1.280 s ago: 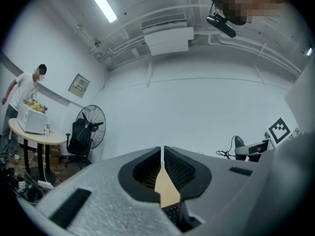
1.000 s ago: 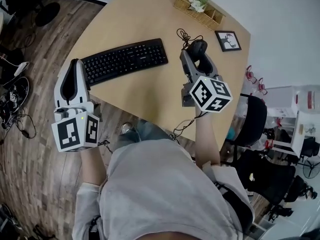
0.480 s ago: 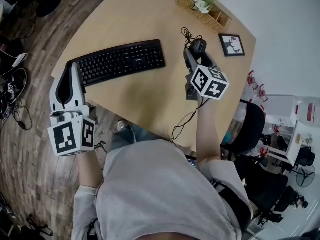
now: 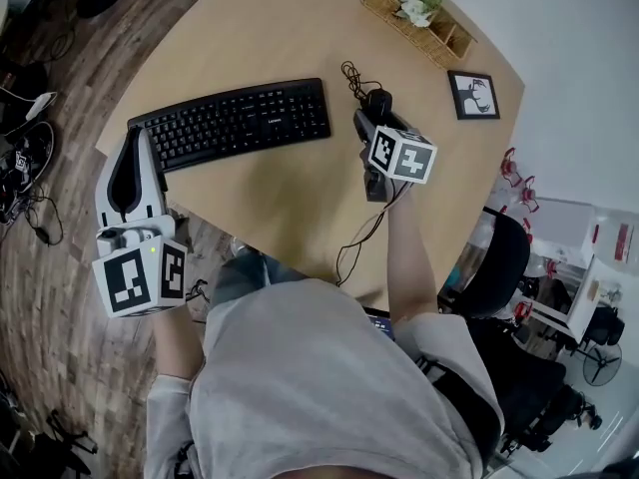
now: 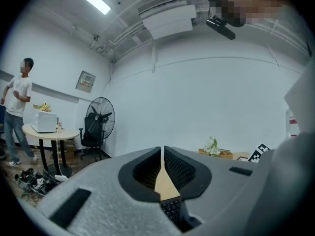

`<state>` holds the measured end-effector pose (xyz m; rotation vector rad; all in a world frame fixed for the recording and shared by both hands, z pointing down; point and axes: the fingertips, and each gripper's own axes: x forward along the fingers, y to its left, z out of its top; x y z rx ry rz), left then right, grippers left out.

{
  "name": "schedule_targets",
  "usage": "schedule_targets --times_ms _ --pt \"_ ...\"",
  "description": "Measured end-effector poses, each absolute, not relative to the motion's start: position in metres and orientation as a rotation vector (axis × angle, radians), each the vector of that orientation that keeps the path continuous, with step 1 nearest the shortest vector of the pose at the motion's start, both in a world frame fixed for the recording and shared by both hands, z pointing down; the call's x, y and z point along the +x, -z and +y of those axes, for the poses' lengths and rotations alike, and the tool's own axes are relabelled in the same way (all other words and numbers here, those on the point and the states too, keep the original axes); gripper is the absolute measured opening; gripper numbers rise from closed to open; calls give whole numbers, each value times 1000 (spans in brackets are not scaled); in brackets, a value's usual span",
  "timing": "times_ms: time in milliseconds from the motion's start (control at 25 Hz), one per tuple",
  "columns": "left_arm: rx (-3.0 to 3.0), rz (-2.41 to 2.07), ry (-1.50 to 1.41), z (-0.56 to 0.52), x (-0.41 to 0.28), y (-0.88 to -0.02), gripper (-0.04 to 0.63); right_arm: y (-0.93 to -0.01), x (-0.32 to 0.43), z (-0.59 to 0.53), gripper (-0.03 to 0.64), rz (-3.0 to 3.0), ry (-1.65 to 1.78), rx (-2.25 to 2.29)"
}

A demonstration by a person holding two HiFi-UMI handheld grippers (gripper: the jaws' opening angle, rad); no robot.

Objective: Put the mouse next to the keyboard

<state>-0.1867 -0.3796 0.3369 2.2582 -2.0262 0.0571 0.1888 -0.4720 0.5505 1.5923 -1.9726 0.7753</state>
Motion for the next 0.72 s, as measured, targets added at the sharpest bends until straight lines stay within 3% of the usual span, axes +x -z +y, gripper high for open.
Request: schedule_targets --times_ms 720 --pt "2192 -2040 -139 -392 -185 -362 25 -620 171 -475 261 -1789 -766 1324"
